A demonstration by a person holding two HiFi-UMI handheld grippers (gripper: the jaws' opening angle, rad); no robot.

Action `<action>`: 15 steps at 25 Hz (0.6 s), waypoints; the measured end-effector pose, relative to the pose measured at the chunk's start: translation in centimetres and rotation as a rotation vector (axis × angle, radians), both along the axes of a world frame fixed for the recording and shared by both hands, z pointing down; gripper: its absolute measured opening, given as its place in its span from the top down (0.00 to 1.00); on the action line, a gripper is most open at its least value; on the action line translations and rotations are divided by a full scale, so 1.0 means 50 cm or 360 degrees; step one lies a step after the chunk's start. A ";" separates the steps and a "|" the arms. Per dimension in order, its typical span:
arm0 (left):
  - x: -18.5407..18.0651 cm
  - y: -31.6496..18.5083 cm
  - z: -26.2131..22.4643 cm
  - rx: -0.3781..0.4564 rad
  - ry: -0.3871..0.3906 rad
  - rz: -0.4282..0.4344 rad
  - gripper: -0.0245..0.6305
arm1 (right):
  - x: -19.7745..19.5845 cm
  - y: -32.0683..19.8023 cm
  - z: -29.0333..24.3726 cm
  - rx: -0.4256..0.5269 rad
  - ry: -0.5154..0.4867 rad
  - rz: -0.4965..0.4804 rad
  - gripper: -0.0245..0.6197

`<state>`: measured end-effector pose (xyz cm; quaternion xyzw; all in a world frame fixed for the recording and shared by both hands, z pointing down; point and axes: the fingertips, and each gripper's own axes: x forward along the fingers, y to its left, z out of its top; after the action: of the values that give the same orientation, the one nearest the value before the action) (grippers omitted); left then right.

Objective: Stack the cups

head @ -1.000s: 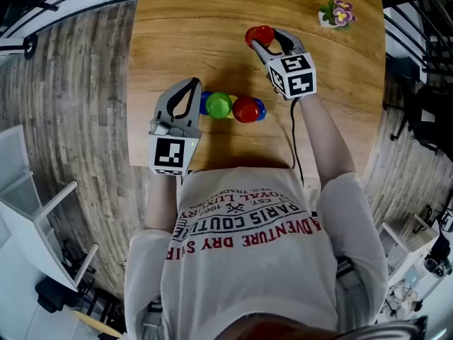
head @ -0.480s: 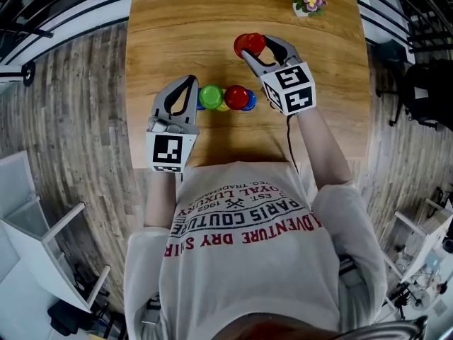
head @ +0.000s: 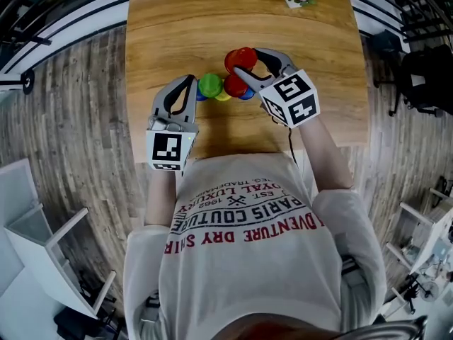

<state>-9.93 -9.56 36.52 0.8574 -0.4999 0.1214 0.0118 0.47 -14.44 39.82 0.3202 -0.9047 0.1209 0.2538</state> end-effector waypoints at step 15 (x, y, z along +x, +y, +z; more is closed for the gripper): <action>-0.053 0.034 0.012 -0.0016 0.0022 -0.0042 0.94 | -0.073 0.070 0.033 -0.0067 0.0098 -0.0128 0.58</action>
<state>-12.59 -7.86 37.10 0.8516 -0.5104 0.1177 0.0212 -3.17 -10.94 41.48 0.2817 -0.9059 0.1197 0.2928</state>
